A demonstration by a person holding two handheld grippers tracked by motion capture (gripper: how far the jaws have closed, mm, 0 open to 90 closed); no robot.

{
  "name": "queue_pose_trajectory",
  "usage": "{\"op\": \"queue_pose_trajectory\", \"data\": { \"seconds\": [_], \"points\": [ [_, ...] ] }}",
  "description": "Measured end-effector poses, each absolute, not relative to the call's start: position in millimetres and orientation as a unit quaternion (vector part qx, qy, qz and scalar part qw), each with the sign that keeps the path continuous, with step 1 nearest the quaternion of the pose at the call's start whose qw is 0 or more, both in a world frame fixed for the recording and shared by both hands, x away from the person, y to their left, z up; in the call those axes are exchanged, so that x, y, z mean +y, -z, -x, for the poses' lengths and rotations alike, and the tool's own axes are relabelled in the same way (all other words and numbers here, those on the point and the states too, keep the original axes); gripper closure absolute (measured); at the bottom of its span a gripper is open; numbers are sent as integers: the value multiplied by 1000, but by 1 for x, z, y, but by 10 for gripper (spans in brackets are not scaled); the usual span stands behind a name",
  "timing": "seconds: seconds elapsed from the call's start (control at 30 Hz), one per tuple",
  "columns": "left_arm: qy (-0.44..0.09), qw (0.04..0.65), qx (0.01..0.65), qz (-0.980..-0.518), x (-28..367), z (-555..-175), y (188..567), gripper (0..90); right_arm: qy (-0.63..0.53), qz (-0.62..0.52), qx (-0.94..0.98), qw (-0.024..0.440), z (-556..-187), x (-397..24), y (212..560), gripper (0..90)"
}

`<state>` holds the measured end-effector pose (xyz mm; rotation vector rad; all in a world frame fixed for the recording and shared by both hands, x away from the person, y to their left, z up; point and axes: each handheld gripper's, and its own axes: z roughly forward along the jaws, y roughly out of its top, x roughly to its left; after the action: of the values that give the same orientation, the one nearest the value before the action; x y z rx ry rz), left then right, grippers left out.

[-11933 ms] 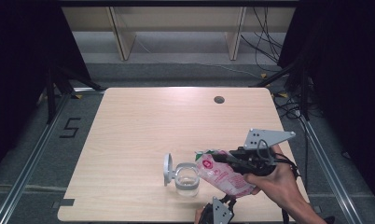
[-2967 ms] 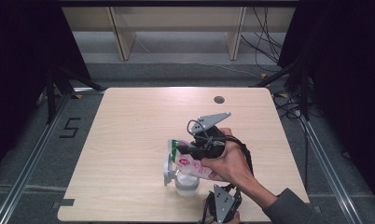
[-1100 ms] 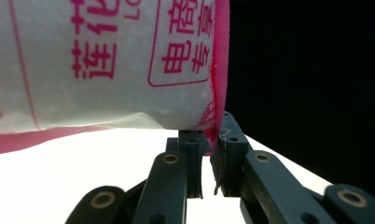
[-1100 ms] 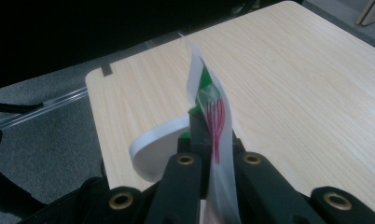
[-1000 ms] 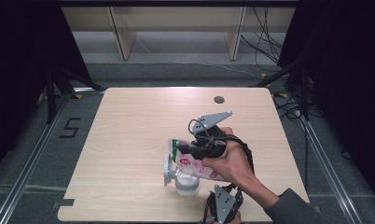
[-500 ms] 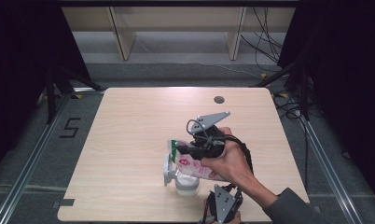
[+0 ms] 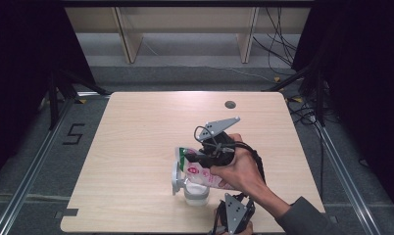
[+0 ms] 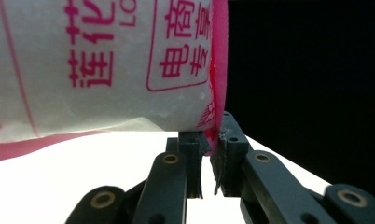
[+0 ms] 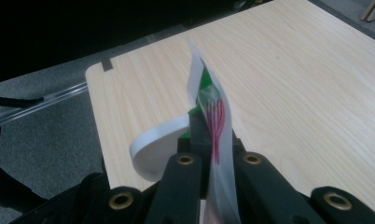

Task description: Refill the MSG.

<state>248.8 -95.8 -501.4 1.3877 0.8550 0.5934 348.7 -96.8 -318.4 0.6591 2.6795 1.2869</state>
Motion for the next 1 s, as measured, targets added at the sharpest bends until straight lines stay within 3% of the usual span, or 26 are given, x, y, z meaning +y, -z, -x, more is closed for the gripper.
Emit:
{"op": "queue_pose_trajectory", "data": {
  "seconds": [1.0],
  "points": [
    [-256, 648, 377, -609, -97, -248, 501, 818, -420, -213, 881, 49, -349, -97, 320, 900]
  ]
}}
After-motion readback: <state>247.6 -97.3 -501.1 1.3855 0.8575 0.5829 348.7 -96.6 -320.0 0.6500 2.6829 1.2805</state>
